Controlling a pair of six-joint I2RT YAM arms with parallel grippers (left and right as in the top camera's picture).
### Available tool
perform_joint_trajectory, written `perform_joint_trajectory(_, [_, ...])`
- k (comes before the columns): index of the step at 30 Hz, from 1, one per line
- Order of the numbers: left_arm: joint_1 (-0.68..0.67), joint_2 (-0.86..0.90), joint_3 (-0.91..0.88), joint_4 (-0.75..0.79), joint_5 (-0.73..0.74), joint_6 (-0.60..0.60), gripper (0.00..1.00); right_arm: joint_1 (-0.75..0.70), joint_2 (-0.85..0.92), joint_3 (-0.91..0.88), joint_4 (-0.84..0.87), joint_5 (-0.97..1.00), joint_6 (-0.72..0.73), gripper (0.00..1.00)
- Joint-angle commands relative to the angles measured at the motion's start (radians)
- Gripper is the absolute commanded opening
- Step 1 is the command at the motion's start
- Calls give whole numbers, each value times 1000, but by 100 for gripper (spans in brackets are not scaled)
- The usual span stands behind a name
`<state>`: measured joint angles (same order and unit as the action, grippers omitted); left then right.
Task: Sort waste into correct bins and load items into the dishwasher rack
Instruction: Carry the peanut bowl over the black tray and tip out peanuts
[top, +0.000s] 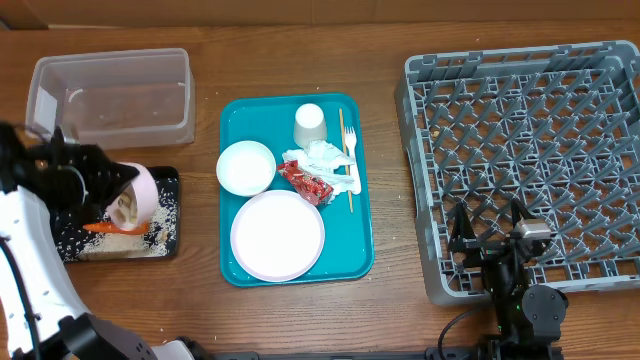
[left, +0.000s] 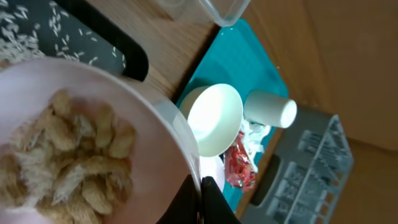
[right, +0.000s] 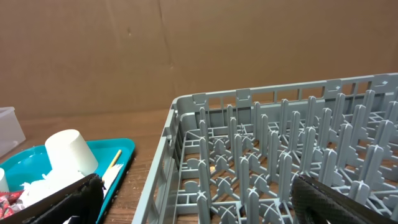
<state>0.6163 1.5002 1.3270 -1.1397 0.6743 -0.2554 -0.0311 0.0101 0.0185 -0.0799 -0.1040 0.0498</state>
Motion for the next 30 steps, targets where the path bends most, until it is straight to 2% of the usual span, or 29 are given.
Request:
perform_joint_trajectory(1, [78, -8, -114, 77, 204, 47, 4, -2, -6, -10, 4, 6, 2, 99])
perform_joint_trajectory(3, [109, -6, -170, 126, 245, 47, 4, -2, -6, -10, 4, 6, 2, 100])
perform_joint_trajectory(6, [153, 0, -266, 245, 400, 54, 4, -2, -6, -10, 4, 6, 2, 100])
perform_joint_trajectory(9, [180, 7, -315, 292, 492, 49, 4, -2, -6, -10, 4, 6, 2, 100])
perform_joint_trajectory(18, [266, 27, -347, 332, 562, 35, 4, -2, -6, -10, 4, 6, 2, 100])
perform_joint_trajectory(23, [322, 37, -347, 359, 611, -37, 4, -2, -6, -10, 4, 6, 2, 100])
perform_joint_trajectory(30, [333, 100, -355, 371, 703, -38, 4, -2, -6, -10, 4, 6, 2, 100])
